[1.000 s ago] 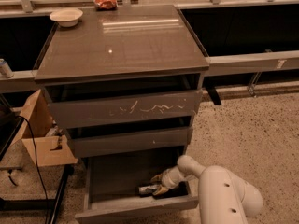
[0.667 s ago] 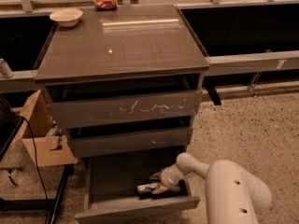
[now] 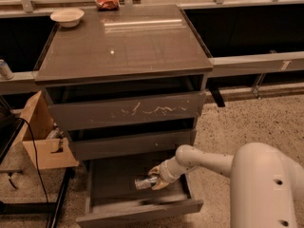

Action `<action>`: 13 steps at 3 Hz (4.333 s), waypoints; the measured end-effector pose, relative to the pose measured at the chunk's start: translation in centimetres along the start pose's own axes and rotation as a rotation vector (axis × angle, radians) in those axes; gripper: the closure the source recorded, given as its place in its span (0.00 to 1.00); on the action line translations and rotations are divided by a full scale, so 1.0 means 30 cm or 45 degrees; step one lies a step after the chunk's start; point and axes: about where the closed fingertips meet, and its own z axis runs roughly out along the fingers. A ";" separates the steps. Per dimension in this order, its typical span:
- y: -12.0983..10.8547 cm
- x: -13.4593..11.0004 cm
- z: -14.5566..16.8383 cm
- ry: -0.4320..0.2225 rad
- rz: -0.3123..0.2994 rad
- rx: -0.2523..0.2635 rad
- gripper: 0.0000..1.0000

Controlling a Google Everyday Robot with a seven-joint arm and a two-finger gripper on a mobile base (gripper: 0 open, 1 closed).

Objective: Pick redbull can from bottom drawer and place on counter

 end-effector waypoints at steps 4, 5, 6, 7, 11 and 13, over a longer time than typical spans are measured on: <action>-0.028 -0.342 -0.384 0.023 0.007 0.070 1.00; -0.056 -0.425 -0.512 -0.018 0.094 0.073 1.00; -0.086 -0.546 -0.678 -0.019 0.121 0.130 1.00; -0.092 -0.564 -0.696 -0.013 0.121 0.128 1.00; -0.166 -0.880 -1.168 0.032 0.146 0.210 1.00; -0.250 -0.996 -1.271 0.046 0.144 0.191 1.00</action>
Offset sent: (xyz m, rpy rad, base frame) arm 0.0001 0.0021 0.0519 -0.0465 -0.0653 -0.0106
